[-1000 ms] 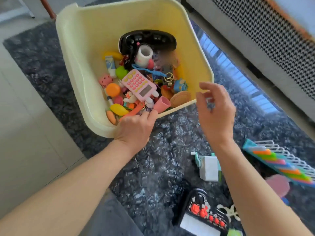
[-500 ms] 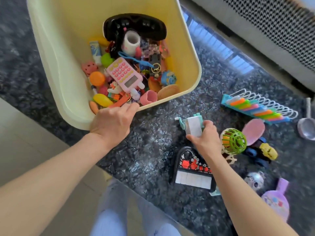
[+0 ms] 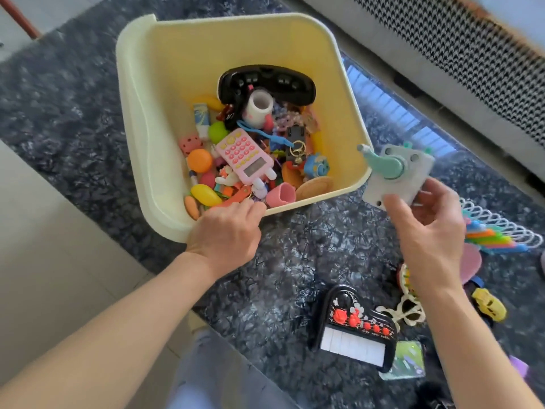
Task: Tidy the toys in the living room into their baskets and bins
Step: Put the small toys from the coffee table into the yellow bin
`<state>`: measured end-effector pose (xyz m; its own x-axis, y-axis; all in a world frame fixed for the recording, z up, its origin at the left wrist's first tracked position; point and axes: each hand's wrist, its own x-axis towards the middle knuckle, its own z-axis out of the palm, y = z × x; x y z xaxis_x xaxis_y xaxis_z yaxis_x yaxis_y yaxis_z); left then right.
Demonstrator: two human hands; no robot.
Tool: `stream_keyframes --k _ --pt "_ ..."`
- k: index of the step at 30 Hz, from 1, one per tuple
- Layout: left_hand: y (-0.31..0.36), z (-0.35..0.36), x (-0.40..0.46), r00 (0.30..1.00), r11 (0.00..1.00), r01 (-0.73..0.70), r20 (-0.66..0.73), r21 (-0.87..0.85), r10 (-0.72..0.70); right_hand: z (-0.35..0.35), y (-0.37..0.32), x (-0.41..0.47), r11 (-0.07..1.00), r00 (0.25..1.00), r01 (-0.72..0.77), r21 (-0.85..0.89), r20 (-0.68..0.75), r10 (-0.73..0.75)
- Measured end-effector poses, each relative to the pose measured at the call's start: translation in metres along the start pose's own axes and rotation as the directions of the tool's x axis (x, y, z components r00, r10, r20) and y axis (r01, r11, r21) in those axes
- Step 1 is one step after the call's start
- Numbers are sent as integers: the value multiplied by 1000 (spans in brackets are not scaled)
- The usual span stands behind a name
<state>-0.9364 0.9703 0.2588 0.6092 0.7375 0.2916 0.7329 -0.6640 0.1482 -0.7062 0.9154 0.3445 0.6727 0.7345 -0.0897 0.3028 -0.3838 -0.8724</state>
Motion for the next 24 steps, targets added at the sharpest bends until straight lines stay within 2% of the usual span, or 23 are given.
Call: stream_keyframes --k 3,5,7,9,11,16,19,20,21,22,24 --pt "0 -2 0 983 985 72 -159 -157 -97 27 -35 17 952 942 221 -212 299 -152" --pt "0 -7 4 955 941 163 -190 -297 -226 58 -47 26 855 833 401 -330 519 -191" --pt "1 -11 7 929 902 244 -180 -357 -322 90 -48 29 727 674 587 -357 713 -194" --pt "1 -12 10 917 882 289 -156 -371 -366 117 -43 28 636 551 694 -338 818 -166" --pt "2 -11 10 921 879 303 -126 -367 -370 133 -34 28 587 507 735 -340 850 -142" --pt "2 -11 11 940 910 307 -62 -278 -336 141 -22 36 589 530 701 -404 847 -50" --pt "2 -9 12 948 931 313 11 -186 -317 136 -25 34 460 563 765 -450 814 -141" --pt "2 -9 13 950 938 311 36 -154 -310 132 -24 35 460 601 750 -475 780 -175" --pt "3 -8 14 952 943 306 58 -128 -301 127 -22 37 515 662 694 -504 728 -179" --pt "3 -8 14 954 949 297 76 -109 -290 122 -19 40 614 737 590 -524 660 -144" --pt "5 -8 16 961 961 266 95 -76 -259 113 -16 53 795 875 324 -513 482 -46"
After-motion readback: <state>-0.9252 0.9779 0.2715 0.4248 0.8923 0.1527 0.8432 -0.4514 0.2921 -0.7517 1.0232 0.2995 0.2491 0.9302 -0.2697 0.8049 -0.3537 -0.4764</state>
